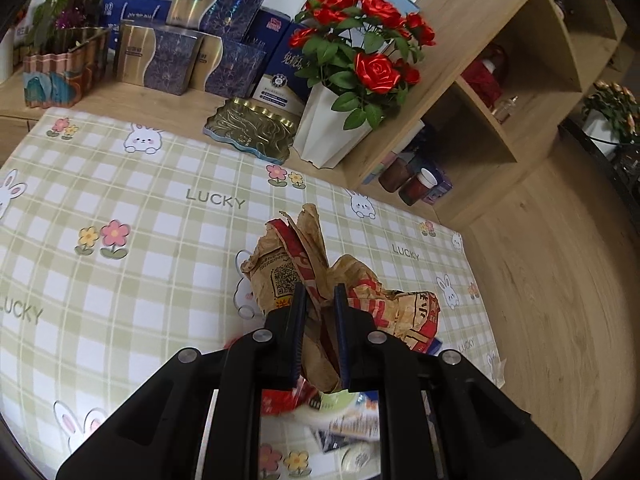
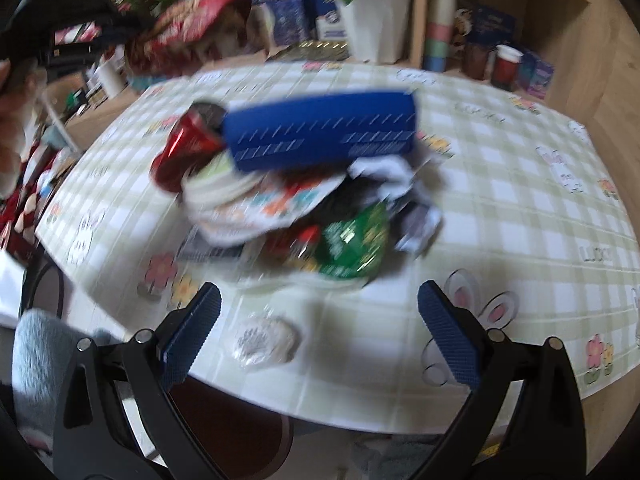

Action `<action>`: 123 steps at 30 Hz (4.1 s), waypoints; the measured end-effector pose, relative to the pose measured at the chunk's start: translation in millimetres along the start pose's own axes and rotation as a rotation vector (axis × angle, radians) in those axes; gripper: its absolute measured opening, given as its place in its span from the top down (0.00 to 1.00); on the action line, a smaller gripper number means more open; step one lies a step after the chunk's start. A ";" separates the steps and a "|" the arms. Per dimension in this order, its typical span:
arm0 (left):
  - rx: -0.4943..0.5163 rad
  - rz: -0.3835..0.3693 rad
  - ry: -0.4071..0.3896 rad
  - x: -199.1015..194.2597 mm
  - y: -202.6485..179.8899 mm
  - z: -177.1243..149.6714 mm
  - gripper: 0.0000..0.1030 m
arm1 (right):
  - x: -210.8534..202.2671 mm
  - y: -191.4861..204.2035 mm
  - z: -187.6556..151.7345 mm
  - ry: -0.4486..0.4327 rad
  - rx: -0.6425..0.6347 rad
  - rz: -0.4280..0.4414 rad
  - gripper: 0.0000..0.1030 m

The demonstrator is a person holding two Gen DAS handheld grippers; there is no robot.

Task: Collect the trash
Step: 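Grasp the white round sachet with the right tool while the left tool lifts the brown bag, then carry the brown bag over the bin with the left tool while the right tool carries the sachet, then open the left tool to drop the brown bag into the bin while the right tool drops the sachet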

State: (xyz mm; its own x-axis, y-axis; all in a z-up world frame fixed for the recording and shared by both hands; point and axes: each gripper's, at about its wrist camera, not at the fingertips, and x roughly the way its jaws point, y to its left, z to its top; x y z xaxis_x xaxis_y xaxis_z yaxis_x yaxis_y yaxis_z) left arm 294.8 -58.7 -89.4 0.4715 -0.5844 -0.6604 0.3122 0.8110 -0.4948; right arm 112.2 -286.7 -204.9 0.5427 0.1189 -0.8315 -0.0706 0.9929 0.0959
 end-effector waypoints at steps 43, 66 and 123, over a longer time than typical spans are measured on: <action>0.163 0.053 -0.088 -137.5 -10.0 -135.0 0.86 | -24.3 46.3 -42.4 -0.063 -0.137 0.052 0.47; 0.310 0.083 0.186 -77.5 6.9 -299.2 0.86 | -75.2 67.0 -77.9 -0.155 -0.162 0.068 0.47; 0.206 0.341 -0.122 -80.1 70.6 -280.3 0.06 | 41.5 117.2 -126.5 0.156 -0.250 0.200 0.47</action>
State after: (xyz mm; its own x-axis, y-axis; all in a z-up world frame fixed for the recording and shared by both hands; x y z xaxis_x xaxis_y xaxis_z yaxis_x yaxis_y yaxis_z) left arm 47.9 37.7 -229.7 0.6672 -0.2839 -0.6887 0.2738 0.9533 -0.1277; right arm 20.6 -166.3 -297.4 0.3647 0.2888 -0.8852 -0.3755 0.9156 0.1440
